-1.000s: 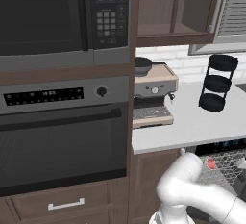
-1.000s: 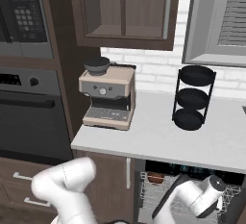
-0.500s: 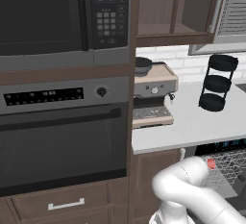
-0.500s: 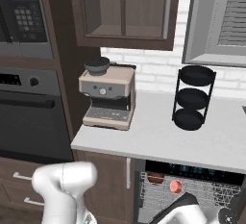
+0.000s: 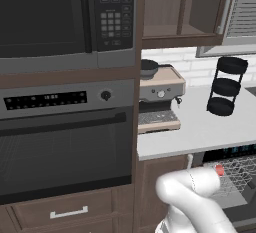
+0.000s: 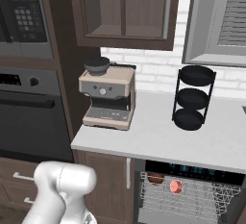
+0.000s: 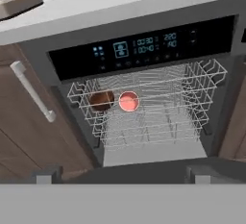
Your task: Pick up the cup and bowl from the counter, place them in the dishwasher, and close the dishwasher door.
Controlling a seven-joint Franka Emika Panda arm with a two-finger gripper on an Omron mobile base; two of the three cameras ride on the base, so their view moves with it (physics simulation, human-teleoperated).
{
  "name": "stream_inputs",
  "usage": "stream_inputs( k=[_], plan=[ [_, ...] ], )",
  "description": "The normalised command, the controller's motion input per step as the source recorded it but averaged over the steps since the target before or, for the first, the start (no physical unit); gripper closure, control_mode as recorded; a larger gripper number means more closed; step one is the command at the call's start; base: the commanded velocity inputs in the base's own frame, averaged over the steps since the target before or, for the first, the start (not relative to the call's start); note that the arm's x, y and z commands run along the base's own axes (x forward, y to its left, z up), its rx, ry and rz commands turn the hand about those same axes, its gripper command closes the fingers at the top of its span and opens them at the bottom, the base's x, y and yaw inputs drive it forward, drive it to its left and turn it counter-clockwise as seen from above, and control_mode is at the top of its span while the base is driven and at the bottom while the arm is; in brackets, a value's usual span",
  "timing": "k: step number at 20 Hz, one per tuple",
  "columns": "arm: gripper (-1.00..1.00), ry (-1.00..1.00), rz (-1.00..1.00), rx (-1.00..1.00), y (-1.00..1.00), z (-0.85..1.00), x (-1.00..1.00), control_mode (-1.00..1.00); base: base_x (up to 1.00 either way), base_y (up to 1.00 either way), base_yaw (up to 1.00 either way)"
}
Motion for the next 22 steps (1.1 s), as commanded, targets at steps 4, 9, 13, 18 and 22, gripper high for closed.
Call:
stream_inputs(
  k=[4,9,13,18,22],
  plan=[
    [-1.0,-0.49,0.14,-0.02,0.34,-0.93,-1.0,-1.0,0.0,0.0,0.0],
    [-1.0,-0.29,0.22,0.0,0.15,-1.0,-0.93,-1.0,0.0,0.0,0.0],
    [-1.0,-0.25,0.1,0.05,-0.04,-1.0,-0.13,-1.0,0.0,0.0,0.0],
    [-1.0,-0.22,0.0,0.12,-0.08,-0.95,0.34,-1.0,0.0,0.0,0.0],
    [-1.0,-0.13,0.0,0.11,0.0,-0.98,0.35,-1.0,0.0,0.0,0.0]
  ],
)
